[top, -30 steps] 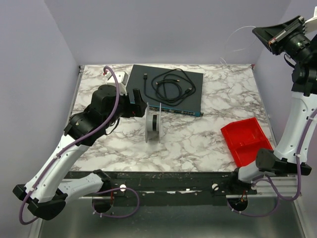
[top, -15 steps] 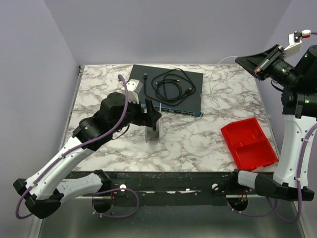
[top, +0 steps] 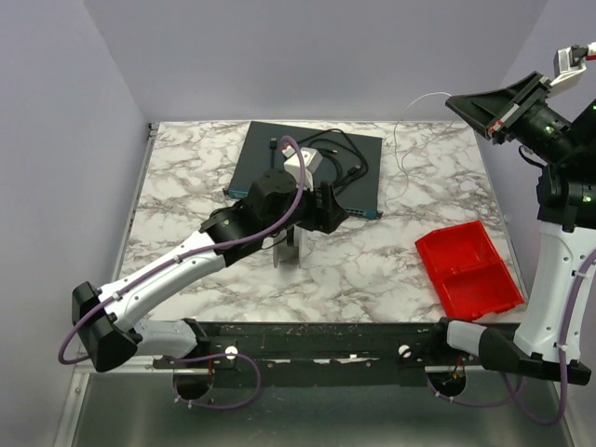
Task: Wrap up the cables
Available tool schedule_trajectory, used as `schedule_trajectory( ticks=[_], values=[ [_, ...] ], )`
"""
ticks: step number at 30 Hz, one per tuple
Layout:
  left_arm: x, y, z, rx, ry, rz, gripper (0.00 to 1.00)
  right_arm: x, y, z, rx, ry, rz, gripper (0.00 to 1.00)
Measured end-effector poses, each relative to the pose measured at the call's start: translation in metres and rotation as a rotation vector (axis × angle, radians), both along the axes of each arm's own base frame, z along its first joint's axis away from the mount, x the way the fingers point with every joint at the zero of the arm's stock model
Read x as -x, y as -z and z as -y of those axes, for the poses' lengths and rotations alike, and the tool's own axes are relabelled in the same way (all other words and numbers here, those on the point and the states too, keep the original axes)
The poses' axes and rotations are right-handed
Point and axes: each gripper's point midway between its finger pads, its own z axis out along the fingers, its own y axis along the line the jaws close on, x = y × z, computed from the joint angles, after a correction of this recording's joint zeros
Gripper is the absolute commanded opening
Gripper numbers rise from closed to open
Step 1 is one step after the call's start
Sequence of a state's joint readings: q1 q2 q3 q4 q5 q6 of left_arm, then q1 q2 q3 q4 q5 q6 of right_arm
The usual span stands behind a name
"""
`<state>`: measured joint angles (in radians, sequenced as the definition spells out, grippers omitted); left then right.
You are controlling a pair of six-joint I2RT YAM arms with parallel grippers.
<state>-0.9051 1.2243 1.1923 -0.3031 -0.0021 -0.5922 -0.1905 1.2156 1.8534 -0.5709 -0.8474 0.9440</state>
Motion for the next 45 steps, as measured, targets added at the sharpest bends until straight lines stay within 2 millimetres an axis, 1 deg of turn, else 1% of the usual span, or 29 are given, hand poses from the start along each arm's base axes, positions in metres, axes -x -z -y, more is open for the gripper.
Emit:
schedule_trajectory(
  ticks=[4,8,11,15,21,26,29,31,35,38,41,42,44,45],
  values=[
    [-0.009,-0.01,0.02,0.037,0.025,0.022,0.65,0.008,-0.02,-0.002,-0.02,-0.003,0.04,0.01],
    [-0.016,-0.019,0.036,0.055,0.048,0.06,0.66,0.007,-0.033,-0.003,-0.047,-0.009,0.058,0.01],
    [-0.024,-0.027,0.048,0.069,0.062,0.098,0.66,0.001,-0.035,-0.002,-0.069,-0.011,0.043,0.01],
    [-0.026,-0.038,0.057,0.098,0.079,0.137,0.66,-0.006,-0.033,-0.001,-0.089,-0.012,0.016,0.01],
    [-0.025,-0.061,0.065,0.181,0.089,0.202,0.66,-0.007,-0.033,-0.001,-0.098,-0.013,0.007,0.01],
    [-0.028,-0.073,0.063,0.207,0.069,0.242,0.63,-0.005,-0.034,-0.001,-0.097,-0.013,0.011,0.01],
    [-0.032,-0.086,0.06,0.218,0.04,0.261,0.65,-0.003,-0.035,-0.002,-0.095,-0.014,0.016,0.01],
    [-0.034,-0.097,0.057,0.232,0.022,0.275,0.67,-0.002,-0.036,-0.002,-0.095,-0.014,0.019,0.01],
    [-0.036,-0.132,0.05,0.271,-0.005,0.331,0.7,0.002,-0.031,-0.003,-0.087,-0.013,0.017,0.01],
    [-0.036,-0.168,0.047,0.305,-0.014,0.388,0.71,0.002,-0.023,-0.003,-0.082,-0.012,0.001,0.01],
    [-0.039,-0.213,0.047,0.353,-0.028,0.461,0.71,-0.001,-0.012,-0.002,-0.079,-0.011,-0.022,0.01],
    [-0.041,-0.222,0.048,0.361,-0.031,0.478,0.71,-0.002,-0.01,-0.002,-0.078,-0.011,-0.027,0.01],
    [-0.044,-0.235,0.052,0.37,-0.032,0.499,0.71,-0.003,-0.007,-0.002,-0.074,-0.01,-0.03,0.0],
    [-0.049,-0.238,0.058,0.367,-0.031,0.506,0.71,-0.003,-0.007,-0.002,-0.071,-0.01,-0.03,0.01]
  ],
)
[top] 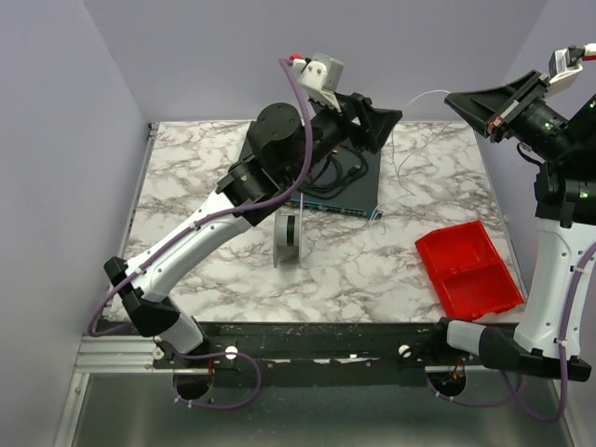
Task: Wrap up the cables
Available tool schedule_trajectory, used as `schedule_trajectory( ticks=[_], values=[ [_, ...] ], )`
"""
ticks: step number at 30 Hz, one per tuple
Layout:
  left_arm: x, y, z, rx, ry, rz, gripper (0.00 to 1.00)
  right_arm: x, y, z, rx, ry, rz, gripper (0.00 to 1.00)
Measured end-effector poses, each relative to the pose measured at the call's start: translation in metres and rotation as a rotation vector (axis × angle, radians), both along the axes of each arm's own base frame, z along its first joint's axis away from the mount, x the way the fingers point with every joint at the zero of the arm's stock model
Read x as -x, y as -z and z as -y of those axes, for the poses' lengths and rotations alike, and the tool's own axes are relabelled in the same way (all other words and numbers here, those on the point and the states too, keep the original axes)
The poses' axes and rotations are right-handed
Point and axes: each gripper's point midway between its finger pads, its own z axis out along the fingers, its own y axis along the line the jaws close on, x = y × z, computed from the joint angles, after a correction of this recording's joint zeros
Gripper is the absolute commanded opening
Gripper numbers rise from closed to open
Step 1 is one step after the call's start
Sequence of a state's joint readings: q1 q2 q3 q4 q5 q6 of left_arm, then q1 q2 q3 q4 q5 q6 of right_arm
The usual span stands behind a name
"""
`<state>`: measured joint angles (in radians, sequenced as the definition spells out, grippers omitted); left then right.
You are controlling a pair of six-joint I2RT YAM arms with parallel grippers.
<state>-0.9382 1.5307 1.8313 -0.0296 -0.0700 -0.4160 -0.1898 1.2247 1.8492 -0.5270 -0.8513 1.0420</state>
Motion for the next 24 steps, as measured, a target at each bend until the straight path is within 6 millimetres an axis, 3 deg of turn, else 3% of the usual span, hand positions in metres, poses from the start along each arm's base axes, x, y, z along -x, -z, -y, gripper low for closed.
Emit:
schedule_trajectory(
  ticks=[2,6,10,14,16,24],
  values=[
    [-0.006,0.003,0.009,-0.012,0.001,-0.002,0.71,0.0,0.001,0.0,0.007,0.001,0.002,0.01],
    [-0.018,0.037,0.031,-0.083,0.011,-0.046,0.7,0.001,0.003,0.0,0.014,0.002,-0.003,0.0],
    [-0.023,0.065,0.051,-0.148,0.02,-0.085,0.61,0.002,0.003,0.0,0.013,0.002,-0.01,0.01],
    [-0.036,0.076,0.064,-0.164,-0.01,-0.111,0.52,0.005,0.0,-0.001,0.014,0.002,-0.004,0.01],
    [-0.043,0.081,0.065,-0.162,-0.05,-0.137,0.45,0.005,-0.001,-0.001,0.014,0.002,-0.001,0.01],
    [-0.079,0.092,0.047,-0.134,-0.262,-0.241,0.36,0.009,-0.008,-0.001,0.017,0.002,0.011,0.01]
  ],
)
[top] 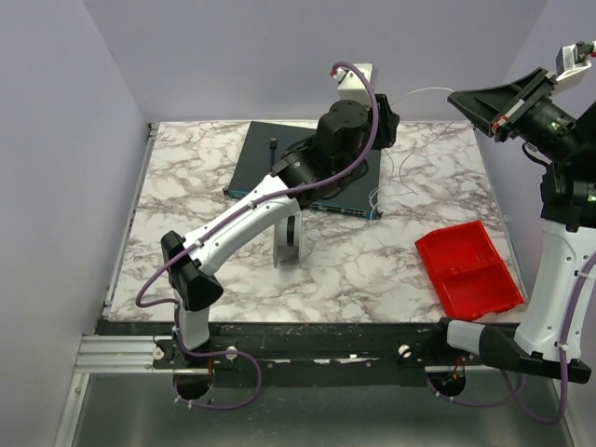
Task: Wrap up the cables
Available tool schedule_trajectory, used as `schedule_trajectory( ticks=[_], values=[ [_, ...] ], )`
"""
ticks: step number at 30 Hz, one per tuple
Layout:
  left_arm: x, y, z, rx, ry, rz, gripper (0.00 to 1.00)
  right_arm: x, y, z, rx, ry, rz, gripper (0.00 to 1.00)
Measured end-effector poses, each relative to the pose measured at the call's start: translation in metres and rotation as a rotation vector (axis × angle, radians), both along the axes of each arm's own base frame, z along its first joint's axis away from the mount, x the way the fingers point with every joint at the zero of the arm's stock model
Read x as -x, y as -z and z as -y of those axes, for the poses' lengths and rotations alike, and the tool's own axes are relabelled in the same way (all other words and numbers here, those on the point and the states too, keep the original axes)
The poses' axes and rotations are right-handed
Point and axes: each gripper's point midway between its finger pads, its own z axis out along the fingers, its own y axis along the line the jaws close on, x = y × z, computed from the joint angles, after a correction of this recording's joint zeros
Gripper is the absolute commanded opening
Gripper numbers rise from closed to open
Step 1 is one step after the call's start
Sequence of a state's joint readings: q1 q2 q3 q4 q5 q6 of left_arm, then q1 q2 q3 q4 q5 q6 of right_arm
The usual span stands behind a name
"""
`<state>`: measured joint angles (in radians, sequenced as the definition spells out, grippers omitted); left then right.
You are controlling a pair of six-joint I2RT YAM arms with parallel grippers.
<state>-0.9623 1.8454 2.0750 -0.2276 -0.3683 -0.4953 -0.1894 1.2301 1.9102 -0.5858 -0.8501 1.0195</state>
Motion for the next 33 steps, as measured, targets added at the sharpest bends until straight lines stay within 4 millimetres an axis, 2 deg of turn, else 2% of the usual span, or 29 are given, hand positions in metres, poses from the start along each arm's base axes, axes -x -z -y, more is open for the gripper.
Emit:
schedule_trajectory(
  ticks=[7,15,16,21,24,26,29,33],
  values=[
    [-0.028,0.014,-0.017,-0.018,-0.09,-0.051,0.28,0.013,-0.032,-0.001,0.017,0.01,0.071,0.01],
    [-0.075,0.033,-0.068,-0.042,-0.2,-0.124,0.26,0.029,-0.068,-0.003,0.031,0.029,0.178,0.01],
    [-0.077,0.035,-0.071,-0.045,-0.206,-0.129,0.24,0.029,-0.07,-0.002,0.032,0.034,0.182,0.01],
    [-0.085,0.046,-0.086,-0.067,-0.209,-0.155,0.0,0.015,-0.065,0.008,0.055,0.108,0.163,0.01],
    [-0.08,0.053,-0.092,-0.095,-0.187,-0.164,0.0,-0.006,-0.041,0.023,0.095,0.193,0.106,0.01],
    [-0.075,0.051,-0.096,-0.109,-0.165,-0.159,0.0,-0.022,-0.012,0.033,0.121,0.238,0.036,0.01],
    [-0.055,0.034,-0.098,-0.14,-0.073,-0.131,0.0,-0.047,0.052,0.045,0.162,0.277,-0.11,0.13],
    [-0.017,0.001,-0.106,-0.161,0.052,-0.071,0.0,-0.07,0.145,0.056,0.214,0.285,-0.314,0.4]
  ],
)
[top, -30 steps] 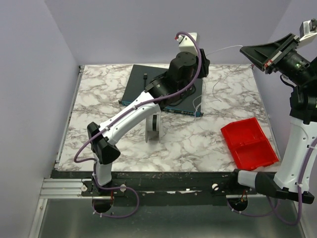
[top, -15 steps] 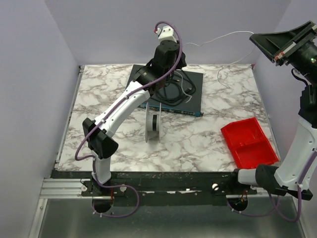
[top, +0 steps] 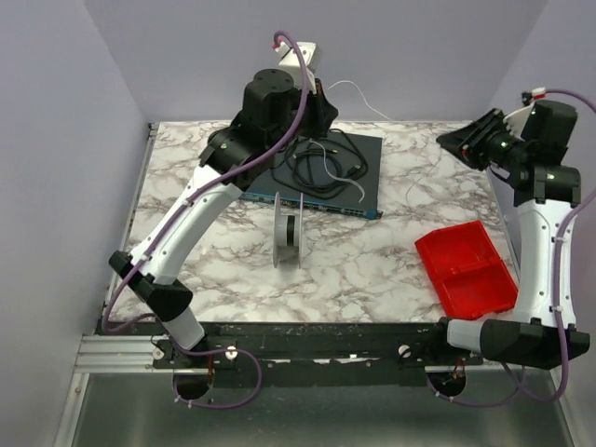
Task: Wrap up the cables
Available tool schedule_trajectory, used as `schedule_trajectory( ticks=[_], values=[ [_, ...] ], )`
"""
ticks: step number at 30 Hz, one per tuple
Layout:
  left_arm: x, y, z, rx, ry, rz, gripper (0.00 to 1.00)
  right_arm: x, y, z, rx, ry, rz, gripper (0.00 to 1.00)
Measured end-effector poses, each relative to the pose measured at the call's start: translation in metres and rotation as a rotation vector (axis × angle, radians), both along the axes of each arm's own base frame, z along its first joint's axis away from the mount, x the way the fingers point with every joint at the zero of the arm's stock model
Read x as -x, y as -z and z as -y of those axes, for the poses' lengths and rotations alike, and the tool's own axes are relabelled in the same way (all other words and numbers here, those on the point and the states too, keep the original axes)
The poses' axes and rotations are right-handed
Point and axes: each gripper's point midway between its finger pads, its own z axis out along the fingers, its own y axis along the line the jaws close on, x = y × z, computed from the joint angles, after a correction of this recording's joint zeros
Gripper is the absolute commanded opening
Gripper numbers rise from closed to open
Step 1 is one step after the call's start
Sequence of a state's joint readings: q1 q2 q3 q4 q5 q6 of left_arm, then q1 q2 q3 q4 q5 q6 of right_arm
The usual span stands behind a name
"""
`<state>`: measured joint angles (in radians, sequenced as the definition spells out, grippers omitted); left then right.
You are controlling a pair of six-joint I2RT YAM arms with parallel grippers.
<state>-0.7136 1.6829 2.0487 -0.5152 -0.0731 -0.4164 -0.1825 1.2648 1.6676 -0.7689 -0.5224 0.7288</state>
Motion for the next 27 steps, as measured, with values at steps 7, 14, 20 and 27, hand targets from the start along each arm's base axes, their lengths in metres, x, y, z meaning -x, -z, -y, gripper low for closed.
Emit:
schedule_trajectory(
  ticks=[7,14,20,27],
  values=[
    [0.055,-0.033,-0.014,-0.039,0.173,0.048,0.0,-0.002,0.075,-0.027,0.069,-0.086,-0.113,0.71],
    [0.077,0.026,-0.016,-0.174,0.26,-0.111,0.0,0.02,0.06,-0.068,0.091,-0.233,0.09,0.75],
    [0.088,0.061,-0.023,-0.278,0.257,-0.203,0.0,0.051,0.021,-0.1,0.063,-0.384,0.353,0.74],
    [0.087,0.066,-0.023,-0.326,0.219,-0.221,0.0,0.069,-0.01,-0.135,0.066,-0.475,0.525,0.71]
  ],
)
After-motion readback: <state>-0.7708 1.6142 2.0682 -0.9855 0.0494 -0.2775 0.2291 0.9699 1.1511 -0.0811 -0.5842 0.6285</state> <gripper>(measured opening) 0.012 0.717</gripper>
